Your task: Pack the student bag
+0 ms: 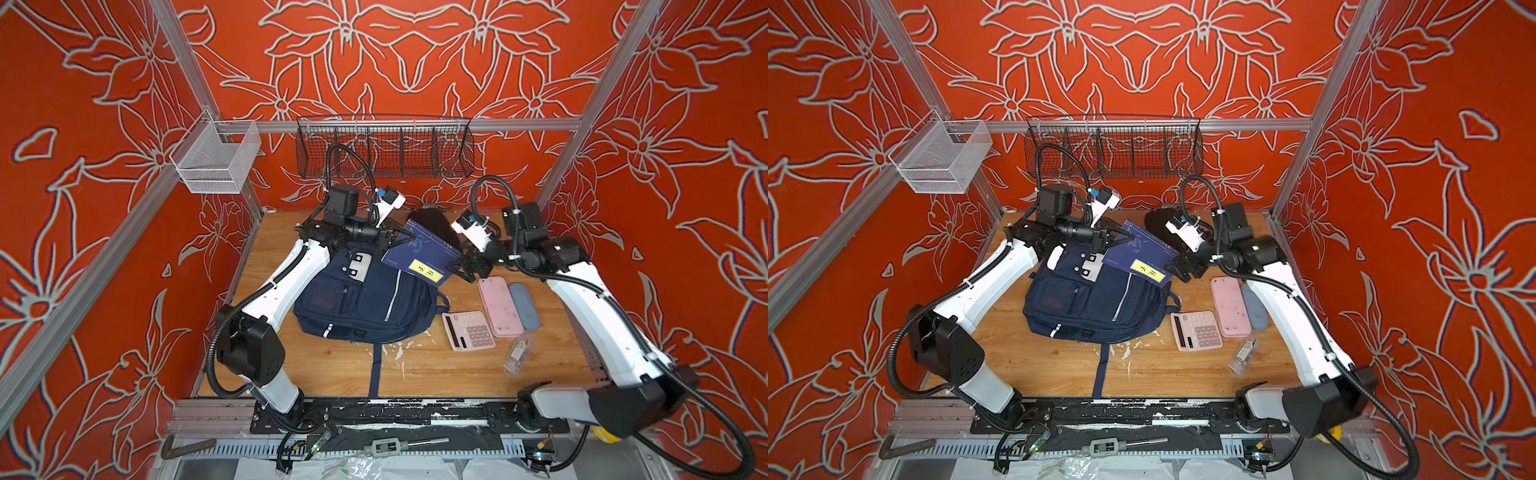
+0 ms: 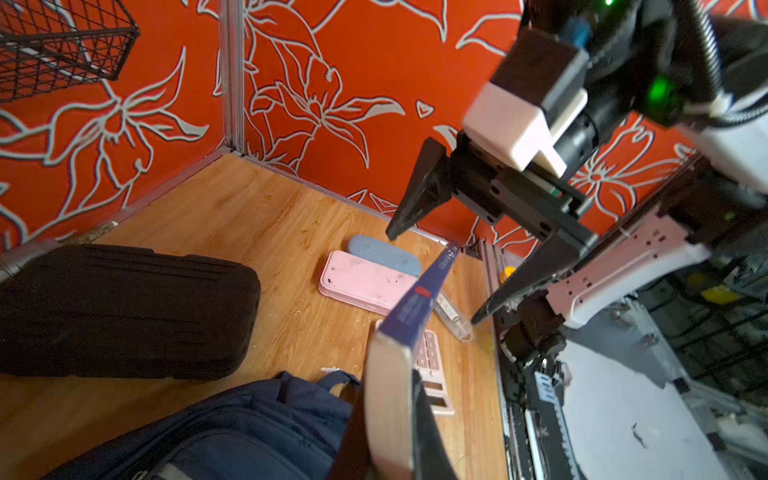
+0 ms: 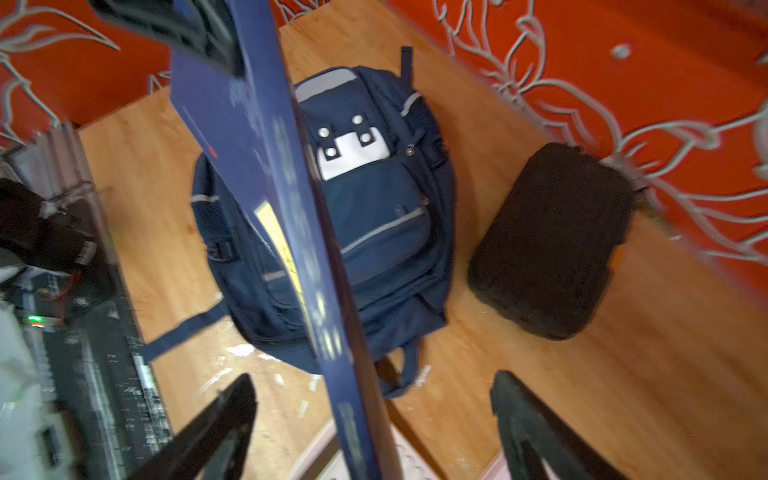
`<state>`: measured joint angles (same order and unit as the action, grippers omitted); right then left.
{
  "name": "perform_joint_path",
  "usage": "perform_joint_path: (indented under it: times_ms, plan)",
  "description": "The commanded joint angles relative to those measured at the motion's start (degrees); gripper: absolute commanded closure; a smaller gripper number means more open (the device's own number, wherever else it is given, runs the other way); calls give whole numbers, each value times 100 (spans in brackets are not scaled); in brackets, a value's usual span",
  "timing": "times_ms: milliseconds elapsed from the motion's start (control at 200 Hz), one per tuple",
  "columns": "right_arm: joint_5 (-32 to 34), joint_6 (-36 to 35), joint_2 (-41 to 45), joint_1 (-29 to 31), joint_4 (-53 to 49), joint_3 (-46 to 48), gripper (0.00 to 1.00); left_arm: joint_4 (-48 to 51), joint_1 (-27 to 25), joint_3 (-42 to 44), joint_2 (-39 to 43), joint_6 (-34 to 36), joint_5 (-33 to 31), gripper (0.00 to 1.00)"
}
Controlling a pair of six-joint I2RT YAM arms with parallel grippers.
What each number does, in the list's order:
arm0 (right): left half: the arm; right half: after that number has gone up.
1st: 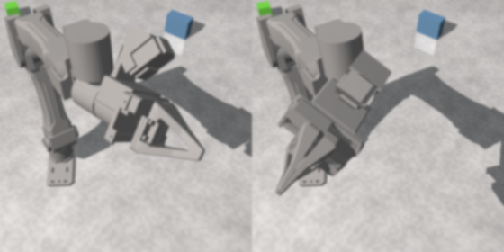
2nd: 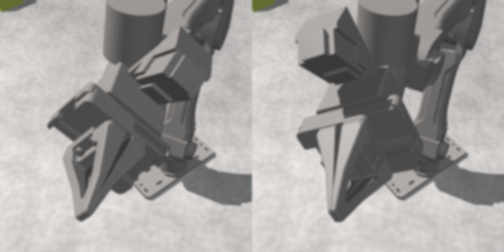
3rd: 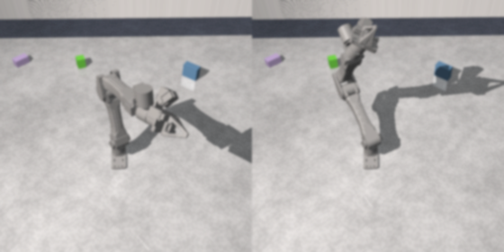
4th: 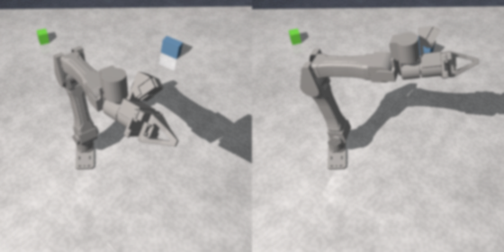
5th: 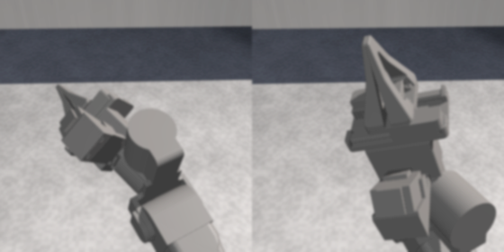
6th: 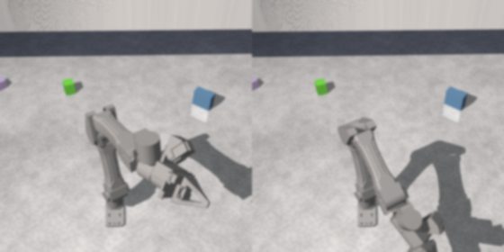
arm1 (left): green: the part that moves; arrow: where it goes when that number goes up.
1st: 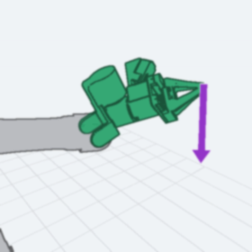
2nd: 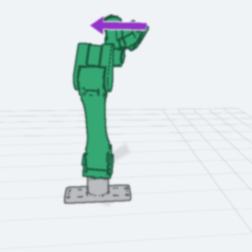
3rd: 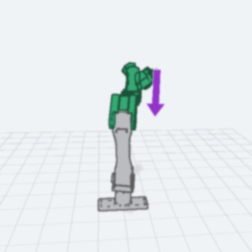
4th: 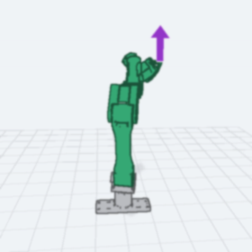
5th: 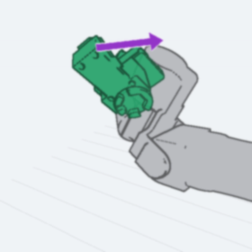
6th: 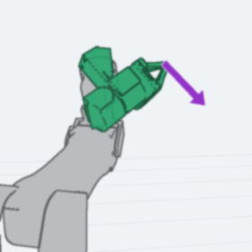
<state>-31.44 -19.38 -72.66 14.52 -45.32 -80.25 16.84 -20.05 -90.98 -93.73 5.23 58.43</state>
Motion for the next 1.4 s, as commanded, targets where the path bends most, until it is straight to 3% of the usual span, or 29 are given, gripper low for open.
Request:
perform_joint_path:
  times_ms: [0,125,290,410,485,560,600,615,675,731,761,781,881,981,1041,1211,1321,1396]
  plan:
    - [-846,989,538,-468,1468,819,3,-1243,-7,205,165,-1427,7,100]
    - [-1603,1898,857,-714,2709,1673,3,-1953,-48,478,126,-2324,-3,100]
    - [-1956,2483,810,-741,3486,2145,4,-2273,-196,669,149,-2648,-188,100]
    - [-2265,2752,859,-741,4131,2497,15,-2393,-229,606,27,-2970,-169,100]
    - [-2448,2837,859,-749,4403,2617,33,-2522,-254,636,-17,-3128,-239,100]
    - [-2517,2897,895,-782,4430,2624,74,-2037,-255,498,-65,-2934,-498,99]
    - [-2559,2896,939,-822,4358,2600,94,-1560,-256,377,-68,-2730,-810,68]
    - [-2549,2886,960,-844,4288,2582,100,-1317,-254,313,-69,-2621,-990,62]
    - [-2218,2788,1070,-964,3701,2440,100,-256,-257,51,-27,-2169,-2001,56]
    - [-1616,2753,1155,-1159,3030,2286,100,578,-265,-121,6,-1815,-3000,42]
    - [-1244,2805,1186,-1310,2699,2220,100,899,-283,-133,33,-1744,-3533,26]
    - [-1029,2859,1192,-1426,2526,2196,100,1087,-311,-123,47,-1702,-3885,21]
    - [-837,3115,1162,-1947,1960,2165,100,1770,-626,-31,1,-1455,-4945,11]
    - [-820,3029,1113,-1994,1620,2021,100,2207,-1403,15,-318,-1084,-6088,12]
    - [-733,2961,1088,-1997,1450,1896,100,2383,-1770,14,-641,-1295,-6617,16]
    - [-651,2766,1160,-1991,1137,1655,100,2906,-2195,-178,-1603,-2329,-7031,21]
    - [-679,2701,1253,-1993,1022,1694,100,3047,-2366,-302,-2070,-2664,-7324,21]
    - [-705,2644,1299,-1993,956,1739,100,3062,-2372,-348,-2328,-2736,-7168,22]
